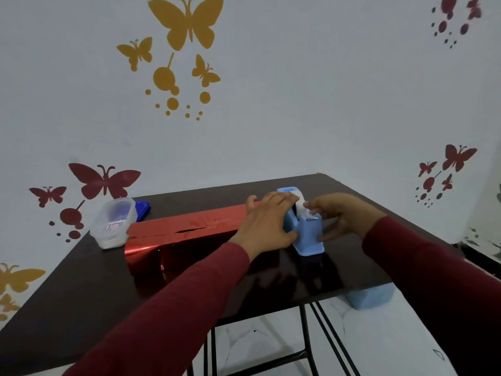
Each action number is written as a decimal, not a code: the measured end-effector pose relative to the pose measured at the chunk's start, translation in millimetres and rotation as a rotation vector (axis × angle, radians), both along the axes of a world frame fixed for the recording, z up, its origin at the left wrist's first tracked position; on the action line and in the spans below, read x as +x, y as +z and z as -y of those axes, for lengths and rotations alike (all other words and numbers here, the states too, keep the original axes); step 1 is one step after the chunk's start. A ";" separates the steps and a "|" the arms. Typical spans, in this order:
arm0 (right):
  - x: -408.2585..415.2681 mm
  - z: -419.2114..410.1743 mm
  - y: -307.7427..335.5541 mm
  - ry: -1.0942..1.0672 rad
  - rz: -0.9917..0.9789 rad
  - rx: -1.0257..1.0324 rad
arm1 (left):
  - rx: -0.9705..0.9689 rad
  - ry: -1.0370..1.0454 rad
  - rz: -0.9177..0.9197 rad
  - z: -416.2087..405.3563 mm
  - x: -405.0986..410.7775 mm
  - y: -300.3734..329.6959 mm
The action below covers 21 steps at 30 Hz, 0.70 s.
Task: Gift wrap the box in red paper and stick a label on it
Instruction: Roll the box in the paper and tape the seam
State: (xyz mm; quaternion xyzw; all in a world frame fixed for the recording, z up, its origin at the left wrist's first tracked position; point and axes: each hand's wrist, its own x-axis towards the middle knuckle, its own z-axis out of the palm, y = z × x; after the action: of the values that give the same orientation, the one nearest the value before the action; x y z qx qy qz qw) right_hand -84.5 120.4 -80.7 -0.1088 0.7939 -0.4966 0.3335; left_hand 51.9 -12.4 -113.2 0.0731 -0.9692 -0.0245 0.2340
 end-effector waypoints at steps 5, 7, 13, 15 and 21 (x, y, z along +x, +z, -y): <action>-8.4 5.9 -1.7 0.087 0.119 0.008 | 0.062 0.029 0.145 4.1 -20.0 6.7; -8.2 8.1 1.2 0.095 0.139 0.005 | 0.057 0.028 0.182 7.8 -23.4 6.7; 0.8 10.9 6.7 0.014 0.180 -0.156 | 0.051 0.018 0.256 10.7 -31.9 10.0; 6.9 12.5 6.1 -0.024 0.157 -0.243 | 0.073 0.018 0.256 12.1 -35.6 10.9; 20.7 6.2 -16.5 -0.186 0.090 -0.440 | 0.127 0.023 0.332 13.8 -36.0 13.6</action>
State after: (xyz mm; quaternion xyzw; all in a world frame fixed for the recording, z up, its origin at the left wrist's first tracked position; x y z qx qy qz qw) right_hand -63.8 114.1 -97.2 -0.0832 0.6575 -0.6906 0.2895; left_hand 15.9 -26.2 -99.6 0.1018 -0.9901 -0.0706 0.0661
